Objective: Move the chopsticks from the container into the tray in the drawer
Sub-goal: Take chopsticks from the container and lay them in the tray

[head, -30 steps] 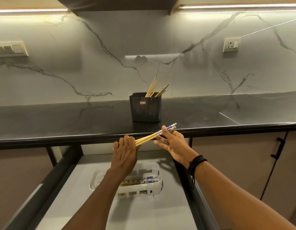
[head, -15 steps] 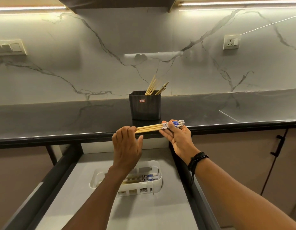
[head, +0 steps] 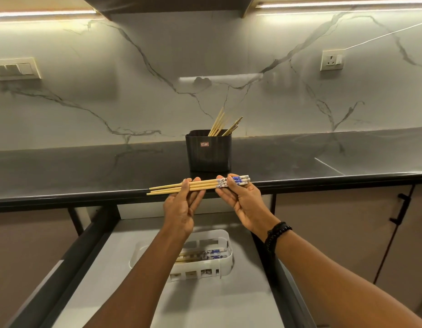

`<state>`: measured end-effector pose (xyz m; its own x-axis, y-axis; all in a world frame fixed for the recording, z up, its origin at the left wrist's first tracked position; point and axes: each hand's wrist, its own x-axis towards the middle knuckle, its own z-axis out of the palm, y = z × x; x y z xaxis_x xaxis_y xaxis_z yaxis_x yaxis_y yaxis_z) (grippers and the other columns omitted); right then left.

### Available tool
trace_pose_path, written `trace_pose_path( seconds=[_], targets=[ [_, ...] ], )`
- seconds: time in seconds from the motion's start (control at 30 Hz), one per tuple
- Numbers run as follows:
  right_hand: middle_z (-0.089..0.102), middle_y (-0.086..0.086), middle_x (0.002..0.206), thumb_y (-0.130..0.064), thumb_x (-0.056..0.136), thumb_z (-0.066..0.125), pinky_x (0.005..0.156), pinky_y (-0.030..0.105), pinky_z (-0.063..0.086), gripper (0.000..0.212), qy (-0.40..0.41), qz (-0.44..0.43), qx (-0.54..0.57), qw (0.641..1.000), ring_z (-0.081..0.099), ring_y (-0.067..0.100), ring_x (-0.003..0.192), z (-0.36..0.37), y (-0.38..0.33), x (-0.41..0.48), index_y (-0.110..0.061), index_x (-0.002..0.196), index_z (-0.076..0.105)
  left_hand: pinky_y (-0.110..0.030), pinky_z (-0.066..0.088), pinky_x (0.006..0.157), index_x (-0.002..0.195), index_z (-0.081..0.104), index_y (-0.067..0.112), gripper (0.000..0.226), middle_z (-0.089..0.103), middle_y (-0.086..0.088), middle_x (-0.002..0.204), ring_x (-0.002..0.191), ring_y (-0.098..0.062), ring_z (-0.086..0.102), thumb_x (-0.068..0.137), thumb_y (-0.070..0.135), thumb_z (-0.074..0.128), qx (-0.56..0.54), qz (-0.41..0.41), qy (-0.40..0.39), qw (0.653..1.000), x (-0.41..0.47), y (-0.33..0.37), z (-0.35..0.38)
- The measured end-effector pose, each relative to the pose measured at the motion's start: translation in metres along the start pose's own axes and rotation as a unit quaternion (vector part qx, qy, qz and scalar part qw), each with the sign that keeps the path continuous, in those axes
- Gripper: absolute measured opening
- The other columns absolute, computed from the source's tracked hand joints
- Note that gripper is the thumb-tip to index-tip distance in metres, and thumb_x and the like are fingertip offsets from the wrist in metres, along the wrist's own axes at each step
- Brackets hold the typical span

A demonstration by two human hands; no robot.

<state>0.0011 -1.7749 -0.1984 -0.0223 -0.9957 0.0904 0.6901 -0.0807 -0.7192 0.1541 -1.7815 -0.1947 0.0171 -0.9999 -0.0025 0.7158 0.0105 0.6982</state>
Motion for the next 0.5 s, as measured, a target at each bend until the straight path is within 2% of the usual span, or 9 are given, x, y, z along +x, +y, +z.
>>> trace_pose_path(
  seconds=[0.1, 0.17, 0.23, 0.33, 0.5],
  targets=[
    [0.067, 0.023, 0.121, -0.025, 0.099, 0.051, 0.085, 0.034, 0.059, 0.035, -0.030, -0.001, -0.011, 0.999, 0.068, 0.030, 0.108, 0.002, -0.005, -0.002, -0.002, 0.124, 0.054, -0.035, 0.061, 0.073, 0.122, 0.055, 0.000, 0.031, 0.071, -0.018, 0.107, 0.097, -0.026, 0.070, 0.095, 0.013, 0.055, -0.019, -0.006, 0.005, 1.000, 0.001, 0.006, -0.001],
    [0.066, 0.020, 0.124, -0.042, 0.101, 0.042, 0.093, 0.035, 0.056, 0.048, -0.032, 0.001, -0.014, 0.999, 0.067, 0.029, 0.111, 0.000, -0.007, -0.003, -0.004, 0.126, 0.056, -0.036, 0.061, 0.073, 0.123, 0.055, 0.000, 0.031, 0.071, -0.018, 0.107, 0.097, -0.026, 0.070, 0.094, 0.013, 0.055, -0.028, -0.006, 0.012, 1.000, 0.002, 0.009, -0.003],
    [0.065, 0.018, 0.127, -0.049, 0.101, 0.036, 0.098, 0.037, 0.053, 0.056, -0.034, -0.002, -0.003, 0.999, 0.064, 0.030, 0.116, -0.002, -0.010, -0.002, -0.004, 0.129, 0.055, -0.037, 0.060, 0.074, 0.122, 0.055, 0.000, 0.031, 0.071, -0.018, 0.107, 0.097, -0.026, 0.070, 0.094, 0.012, 0.056, -0.030, -0.006, 0.016, 0.999, 0.004, 0.013, -0.006],
    [0.066, 0.015, 0.128, -0.044, 0.103, 0.035, 0.098, 0.036, 0.053, 0.052, -0.031, -0.013, -0.004, 0.999, 0.063, 0.029, 0.118, -0.005, -0.014, -0.002, -0.005, 0.130, 0.055, -0.037, 0.060, 0.074, 0.123, 0.055, -0.001, 0.032, 0.070, -0.020, 0.109, 0.099, -0.028, 0.070, 0.094, 0.012, 0.055, -0.034, -0.017, 0.011, 0.999, 0.006, 0.016, -0.010],
    [0.068, 0.010, 0.125, -0.037, 0.103, 0.038, 0.098, 0.038, 0.053, 0.039, -0.044, -0.012, -0.027, 0.999, 0.067, 0.026, 0.111, -0.004, -0.016, -0.003, -0.011, 0.122, 0.060, -0.035, 0.061, 0.070, 0.121, 0.056, -0.001, 0.030, 0.069, -0.021, 0.110, 0.098, -0.028, 0.070, 0.094, 0.013, 0.056, -0.021, -0.038, 0.000, 0.999, 0.007, 0.017, -0.011]
  ],
)
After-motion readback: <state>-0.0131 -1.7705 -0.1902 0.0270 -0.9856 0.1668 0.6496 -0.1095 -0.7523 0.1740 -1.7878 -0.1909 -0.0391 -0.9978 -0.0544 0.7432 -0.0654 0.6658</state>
